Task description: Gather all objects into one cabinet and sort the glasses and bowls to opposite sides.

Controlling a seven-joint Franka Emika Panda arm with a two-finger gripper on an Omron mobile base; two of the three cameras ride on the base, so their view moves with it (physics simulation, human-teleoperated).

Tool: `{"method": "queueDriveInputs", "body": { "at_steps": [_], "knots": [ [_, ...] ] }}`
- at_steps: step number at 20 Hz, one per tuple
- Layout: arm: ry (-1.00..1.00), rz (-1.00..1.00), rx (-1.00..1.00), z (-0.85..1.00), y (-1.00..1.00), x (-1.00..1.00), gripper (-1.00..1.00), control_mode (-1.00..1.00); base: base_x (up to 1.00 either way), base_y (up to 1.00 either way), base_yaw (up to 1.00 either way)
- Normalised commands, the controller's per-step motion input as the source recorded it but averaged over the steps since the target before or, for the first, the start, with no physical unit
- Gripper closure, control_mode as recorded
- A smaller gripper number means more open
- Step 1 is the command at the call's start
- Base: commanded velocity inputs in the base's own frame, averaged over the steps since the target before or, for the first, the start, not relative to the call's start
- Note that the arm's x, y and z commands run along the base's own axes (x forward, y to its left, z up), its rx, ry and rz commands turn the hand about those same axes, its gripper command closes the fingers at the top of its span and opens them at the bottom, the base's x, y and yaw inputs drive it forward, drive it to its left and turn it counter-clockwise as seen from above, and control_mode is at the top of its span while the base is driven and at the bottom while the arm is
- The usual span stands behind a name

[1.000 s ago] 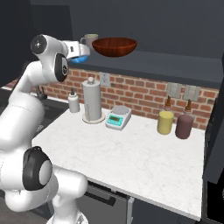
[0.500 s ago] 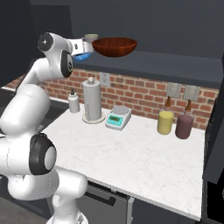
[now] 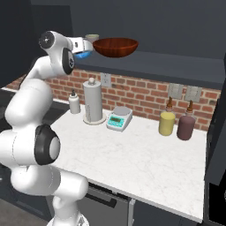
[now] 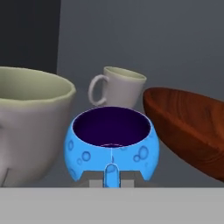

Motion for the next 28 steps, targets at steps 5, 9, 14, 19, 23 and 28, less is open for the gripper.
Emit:
{"method": "queueDriveInputs", "body": {
  "at_steps": [5, 9, 14, 19, 23, 28],
  "knots": [
    [0.0, 0.0, 0.0, -0.09, 0.19, 0.21, -1.0, -1.0, 0.0, 0.0, 0.0],
    [0.0, 0.0, 0.0, -0.02, 0.02, 0.17, -1.0, -1.0, 0.0, 0.0, 0.0],
    [-0.01, 0.0, 0.0, -0.01, 0.0, 0.08, -1.0, -1.0, 0.0, 0.0, 0.0],
    [0.0, 0.0, 0.0, 0.0, 0.0, -0.11, -1.0, -1.0, 0.0, 0.0, 0.0],
    [0.0, 0.0, 0.0, 0.0, 0.0, -0.79, -1.0, -1.0, 0.0, 0.0, 0.0],
    [0.0, 0.0, 0.0, 0.0, 0.0, -1.0, -1.0, -1.0, 0.0, 0.0, 0.0]
  ]
}}
